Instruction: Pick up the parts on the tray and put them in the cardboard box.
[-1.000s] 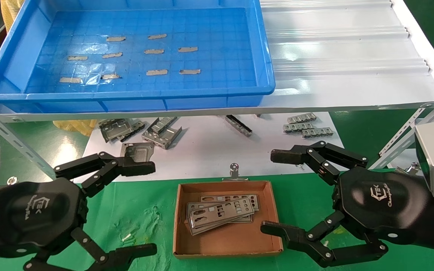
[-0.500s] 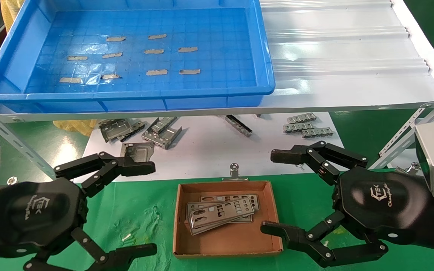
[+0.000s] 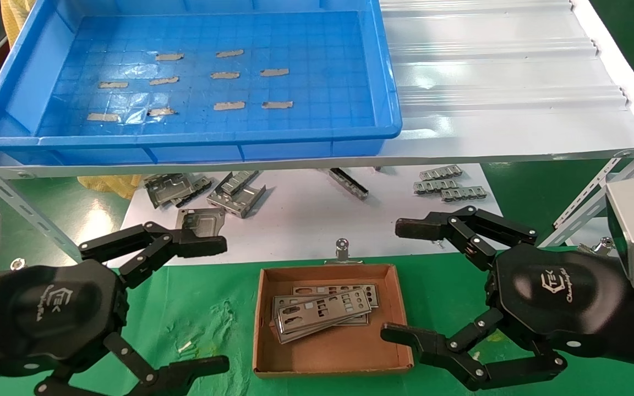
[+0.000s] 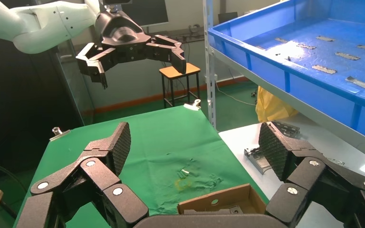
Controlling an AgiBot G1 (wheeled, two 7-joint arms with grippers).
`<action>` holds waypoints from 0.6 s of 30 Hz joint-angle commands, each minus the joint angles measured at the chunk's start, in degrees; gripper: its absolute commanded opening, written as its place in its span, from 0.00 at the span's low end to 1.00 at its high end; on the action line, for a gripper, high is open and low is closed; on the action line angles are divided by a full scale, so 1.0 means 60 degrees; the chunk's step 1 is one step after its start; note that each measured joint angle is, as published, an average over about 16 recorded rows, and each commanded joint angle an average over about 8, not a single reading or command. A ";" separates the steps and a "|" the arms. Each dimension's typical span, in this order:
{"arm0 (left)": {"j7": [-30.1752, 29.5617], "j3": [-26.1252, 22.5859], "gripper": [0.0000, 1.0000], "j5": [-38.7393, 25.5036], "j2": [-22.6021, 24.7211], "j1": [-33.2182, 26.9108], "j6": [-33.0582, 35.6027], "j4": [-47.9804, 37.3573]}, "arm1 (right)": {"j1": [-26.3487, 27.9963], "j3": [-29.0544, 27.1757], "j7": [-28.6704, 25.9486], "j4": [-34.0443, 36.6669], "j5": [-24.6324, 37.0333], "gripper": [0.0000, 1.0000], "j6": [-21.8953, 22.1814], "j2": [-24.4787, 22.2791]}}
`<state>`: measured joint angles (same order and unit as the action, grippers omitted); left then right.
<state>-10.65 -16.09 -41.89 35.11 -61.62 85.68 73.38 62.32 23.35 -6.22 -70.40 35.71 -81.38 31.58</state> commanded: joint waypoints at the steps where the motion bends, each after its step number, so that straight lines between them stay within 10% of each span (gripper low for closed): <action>1: 0.0000 0.0000 1.00 0.0000 0.0000 0.0000 0.0000 0.0000 | 0.0000 0.0000 0.0000 0.0000 0.0000 1.00 0.0000 0.0000; 18: 0.0000 0.0000 1.00 0.0000 0.0000 0.0000 0.0000 0.0000 | 0.0000 0.0000 0.0000 0.0000 0.0000 1.00 0.0000 0.0000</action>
<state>-10.65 -16.09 -41.89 35.11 -61.62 85.68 73.38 62.32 23.35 -6.22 -70.40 35.71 -81.38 31.58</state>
